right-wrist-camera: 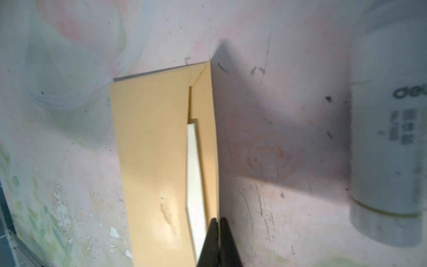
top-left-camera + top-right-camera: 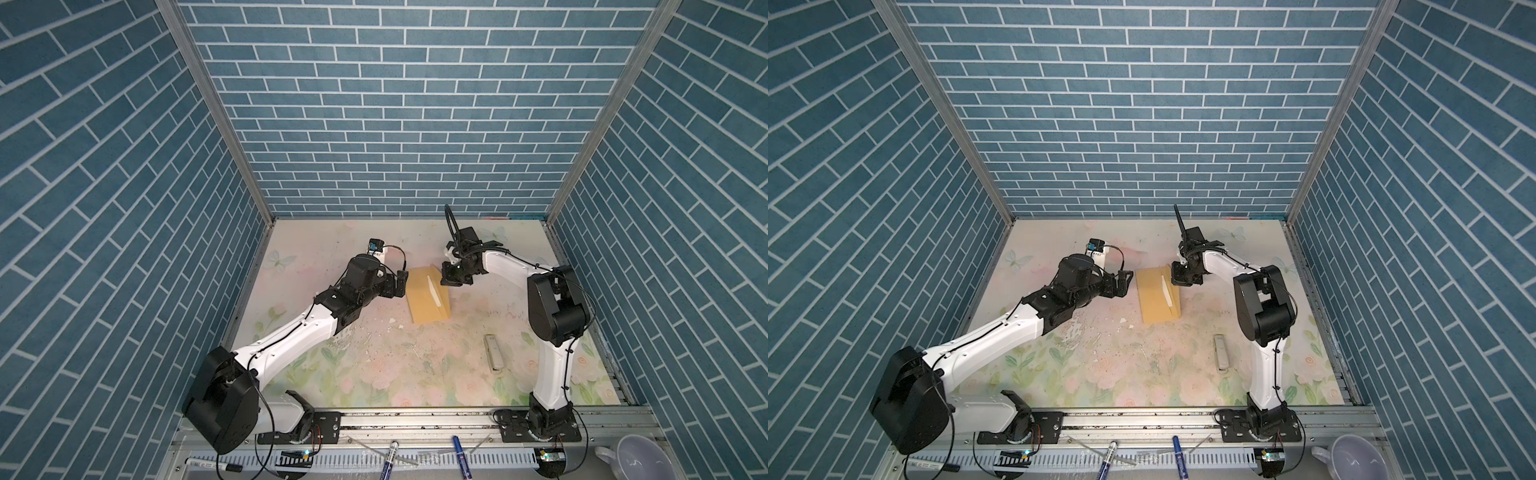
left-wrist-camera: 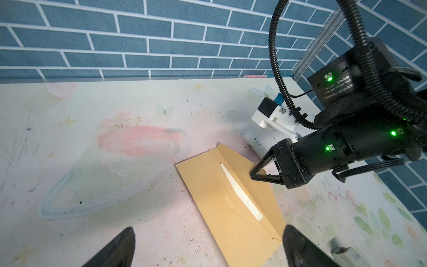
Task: Place the letter into the envelope and seal it
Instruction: 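Release the envelope and raise both grippers away from it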
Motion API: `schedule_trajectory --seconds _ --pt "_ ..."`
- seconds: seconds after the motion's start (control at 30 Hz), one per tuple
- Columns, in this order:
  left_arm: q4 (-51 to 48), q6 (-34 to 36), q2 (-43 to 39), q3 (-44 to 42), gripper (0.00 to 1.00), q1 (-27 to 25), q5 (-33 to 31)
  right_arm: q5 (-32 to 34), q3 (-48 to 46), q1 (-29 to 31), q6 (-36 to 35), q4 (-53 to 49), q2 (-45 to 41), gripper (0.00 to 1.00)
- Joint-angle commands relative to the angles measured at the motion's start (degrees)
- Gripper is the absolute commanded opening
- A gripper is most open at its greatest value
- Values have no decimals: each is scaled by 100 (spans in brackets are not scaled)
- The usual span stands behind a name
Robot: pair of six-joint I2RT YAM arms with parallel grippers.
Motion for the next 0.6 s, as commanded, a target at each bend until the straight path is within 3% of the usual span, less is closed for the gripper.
schedule_trajectory --seconds 0.0,0.1,0.3,0.57 --pt "127 159 -192 -138 99 22 3 -285 -310 9 1100 842 -526 0" --pt "76 270 -279 -143 100 22 -13 -60 -981 57 2253 1984 -1068 0" --pt "48 237 -426 -183 100 22 -119 1710 -2375 576 4091 3969 -2058 0" --pt "-22 261 -478 -211 100 30 -144 3707 -2971 1654 5780 4524 -2089 0"
